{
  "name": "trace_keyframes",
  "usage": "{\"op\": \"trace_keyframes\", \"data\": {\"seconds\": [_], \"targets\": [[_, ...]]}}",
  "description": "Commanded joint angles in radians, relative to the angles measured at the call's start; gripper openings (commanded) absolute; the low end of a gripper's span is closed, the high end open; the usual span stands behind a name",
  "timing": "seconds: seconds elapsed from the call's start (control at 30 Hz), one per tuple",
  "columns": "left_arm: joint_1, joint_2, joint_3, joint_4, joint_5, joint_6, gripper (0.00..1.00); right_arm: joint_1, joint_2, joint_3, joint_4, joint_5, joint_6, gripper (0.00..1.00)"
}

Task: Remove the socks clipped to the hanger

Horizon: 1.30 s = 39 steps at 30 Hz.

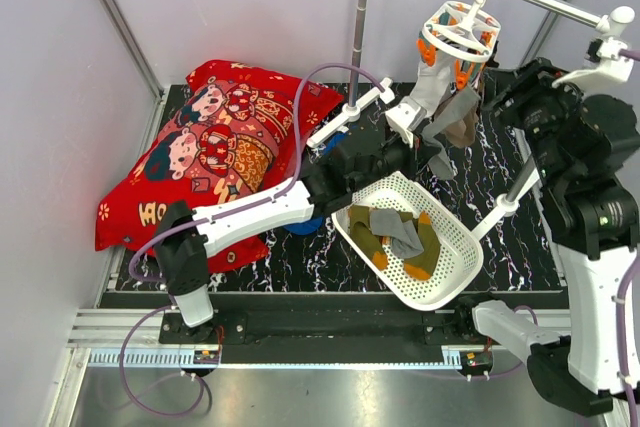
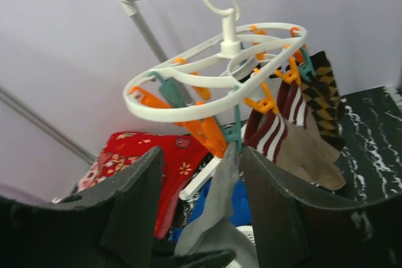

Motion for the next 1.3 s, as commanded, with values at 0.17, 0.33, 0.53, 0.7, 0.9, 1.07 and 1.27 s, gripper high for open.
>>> {"op": "trace_keyframes", "data": {"seconds": [0.17, 0.33, 0.53, 0.7, 0.9, 1.07, 1.27], "targets": [[-0.022, -0.106, -0.041, 0.075, 0.042, -0.005, 0.00, 0.001, 0.094, 0.013, -0.062, 0.082, -0.113, 0.56], [-0.037, -0.109, -0.043, 0.066, 0.026, 0.029, 0.00, -0.007, 0.113, -0.008, -0.036, 0.021, -0.105, 0.55], [-0.054, -0.093, -0.022, 0.060, 0.013, 0.043, 0.00, -0.007, 0.127, -0.022, 0.018, -0.066, -0.112, 0.57], [-0.062, -0.077, -0.002, 0.046, -0.013, 0.058, 0.00, -0.007, 0.122, -0.020, 0.024, -0.083, -0.114, 0.58], [-0.068, -0.070, -0.002, 0.039, -0.039, 0.080, 0.00, -0.007, 0.131, -0.011, 0.024, -0.077, -0.117, 0.57], [-0.069, -0.060, 0.011, 0.040, -0.044, 0.087, 0.00, -0.007, 0.154, -0.002, 0.027, -0.069, -0.125, 0.57], [-0.074, -0.040, 0.031, 0.039, -0.044, 0.095, 0.00, -0.007, 0.165, 0.006, 0.036, -0.076, -0.135, 0.56]]}}
